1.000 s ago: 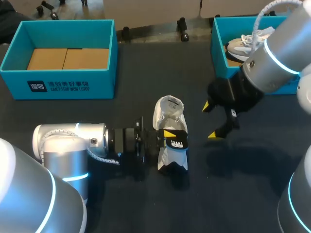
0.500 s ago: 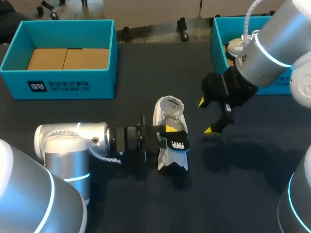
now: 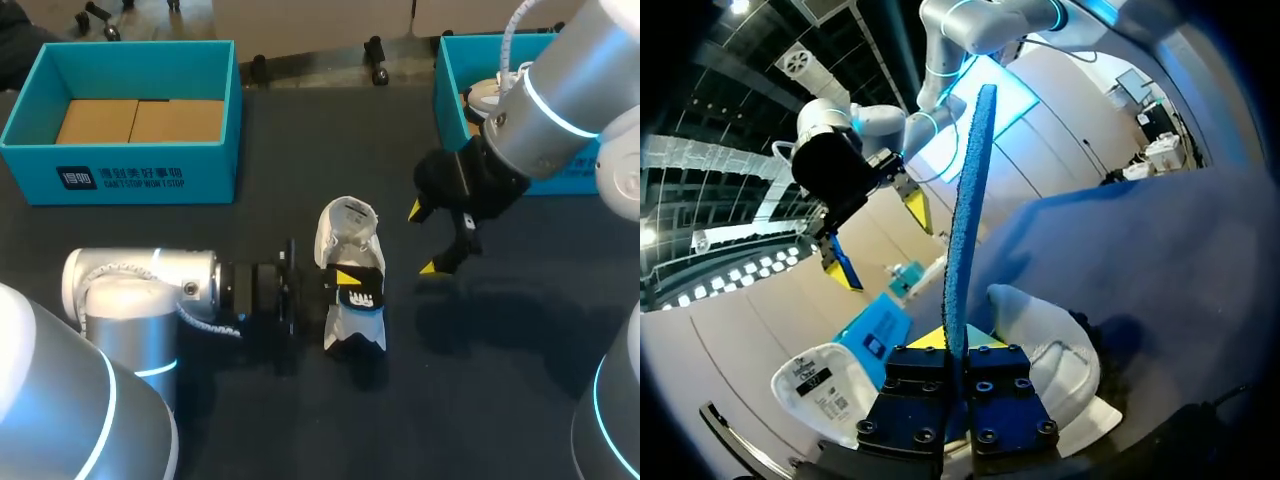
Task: Take the shoe out of the shoebox, open the shoe tongue, remove and reinsert the insole, then place the shoe into the shoebox
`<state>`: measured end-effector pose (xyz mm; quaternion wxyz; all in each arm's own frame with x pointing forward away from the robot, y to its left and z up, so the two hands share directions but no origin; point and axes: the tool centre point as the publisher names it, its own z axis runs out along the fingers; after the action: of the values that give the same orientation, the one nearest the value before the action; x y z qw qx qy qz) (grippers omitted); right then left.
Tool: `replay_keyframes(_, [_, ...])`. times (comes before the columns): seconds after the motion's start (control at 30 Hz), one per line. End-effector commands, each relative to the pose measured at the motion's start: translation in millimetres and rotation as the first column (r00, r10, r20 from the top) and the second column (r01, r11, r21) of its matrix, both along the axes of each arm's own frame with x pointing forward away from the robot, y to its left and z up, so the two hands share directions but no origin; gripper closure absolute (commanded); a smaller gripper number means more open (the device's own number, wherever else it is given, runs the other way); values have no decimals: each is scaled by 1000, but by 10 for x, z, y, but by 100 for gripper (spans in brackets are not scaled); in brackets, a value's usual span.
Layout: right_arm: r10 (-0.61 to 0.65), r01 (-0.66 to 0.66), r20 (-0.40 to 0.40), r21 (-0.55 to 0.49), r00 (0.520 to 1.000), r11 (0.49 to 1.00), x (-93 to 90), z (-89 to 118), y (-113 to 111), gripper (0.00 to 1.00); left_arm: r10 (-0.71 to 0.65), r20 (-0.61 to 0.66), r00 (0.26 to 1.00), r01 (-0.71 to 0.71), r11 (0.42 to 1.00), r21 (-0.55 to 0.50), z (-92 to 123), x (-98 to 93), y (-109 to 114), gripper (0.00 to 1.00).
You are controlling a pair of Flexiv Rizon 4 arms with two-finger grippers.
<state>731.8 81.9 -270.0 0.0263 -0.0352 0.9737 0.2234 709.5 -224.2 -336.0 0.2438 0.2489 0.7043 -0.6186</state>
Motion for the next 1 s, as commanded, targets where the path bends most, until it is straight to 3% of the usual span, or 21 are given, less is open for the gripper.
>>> replay_keyframes(0.03, [-2,2,2,-3,1000,1000,-6,-9,10,0,0,10,1000,0,1000,21,-58,67,-64,100])
replay_keyframes(0.47, [-2,2,2,-3,1000,1000,-6,-9,10,0,43,52,998,-45,998,53,-41,182,-20,100])
replay_keyframes(0.53, [-2,2,2,-3,1000,1000,-6,-9,10,0,28,55,998,-31,999,45,17,135,-7,67])
replay_keyframes(0.6, [-2,2,2,-3,1000,1000,-6,-9,10,0,15,63,998,-18,999,39,74,87,3,66])
replay_keyframes(0.8, [-2,2,2,-3,1000,1000,-6,-9,10,0,5,100,995,-12,997,75,151,43,10,78])
replay_keyframes(0.9, [-2,2,2,-3,1000,1000,-6,-9,10,0,12,118,993,-26,993,119,172,47,18,100])
replay_keyframes(1.0, [-2,2,2,-3,1000,1000,-6,-9,10,0,15,142,990,-39,985,167,180,45,29,100])
